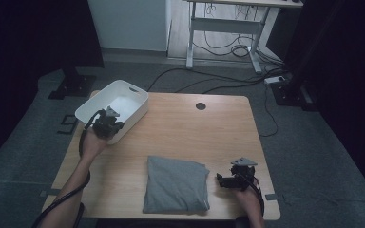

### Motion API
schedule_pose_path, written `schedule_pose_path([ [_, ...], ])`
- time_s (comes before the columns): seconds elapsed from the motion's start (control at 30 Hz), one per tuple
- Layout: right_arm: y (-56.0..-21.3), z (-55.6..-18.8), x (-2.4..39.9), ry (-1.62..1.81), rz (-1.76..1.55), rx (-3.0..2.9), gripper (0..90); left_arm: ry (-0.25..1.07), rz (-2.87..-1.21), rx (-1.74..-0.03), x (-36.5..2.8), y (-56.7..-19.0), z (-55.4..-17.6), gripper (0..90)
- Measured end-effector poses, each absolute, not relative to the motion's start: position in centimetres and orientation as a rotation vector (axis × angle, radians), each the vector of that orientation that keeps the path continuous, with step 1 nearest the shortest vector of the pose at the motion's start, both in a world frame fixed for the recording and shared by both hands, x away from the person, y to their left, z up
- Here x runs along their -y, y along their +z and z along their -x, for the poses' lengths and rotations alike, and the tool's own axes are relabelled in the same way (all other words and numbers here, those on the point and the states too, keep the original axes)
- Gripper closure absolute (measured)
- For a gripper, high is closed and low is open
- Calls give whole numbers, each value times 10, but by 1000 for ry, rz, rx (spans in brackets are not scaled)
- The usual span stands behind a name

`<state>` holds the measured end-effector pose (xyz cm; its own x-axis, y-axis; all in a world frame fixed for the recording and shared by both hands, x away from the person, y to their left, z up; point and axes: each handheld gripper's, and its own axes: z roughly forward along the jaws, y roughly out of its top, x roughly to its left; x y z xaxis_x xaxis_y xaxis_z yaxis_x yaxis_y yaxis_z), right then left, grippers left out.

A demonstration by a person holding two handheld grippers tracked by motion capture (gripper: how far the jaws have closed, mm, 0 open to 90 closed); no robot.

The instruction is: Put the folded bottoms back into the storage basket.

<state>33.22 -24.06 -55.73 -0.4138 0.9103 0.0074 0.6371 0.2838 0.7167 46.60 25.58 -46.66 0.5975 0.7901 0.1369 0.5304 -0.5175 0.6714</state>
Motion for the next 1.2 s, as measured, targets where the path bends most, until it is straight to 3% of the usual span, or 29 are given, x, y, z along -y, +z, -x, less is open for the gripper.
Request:
schedule_pose_path([
  [0.4,-557,-332,241,915,-1391,-2154,0,551,-2247,-980,-239,-468,-455,867],
  [1.1,-557,-332,241,914,-1394,-2155,0,478,-2298,-751,-192,-470,-403,863],
  [1.17,-557,-332,241,914,-1393,-2155,0,417,-2304,-742,-192,-469,-405,797],
  [1.2,-557,-332,241,915,-1394,-2155,0,406,-2293,-739,-193,-467,-406,684],
])
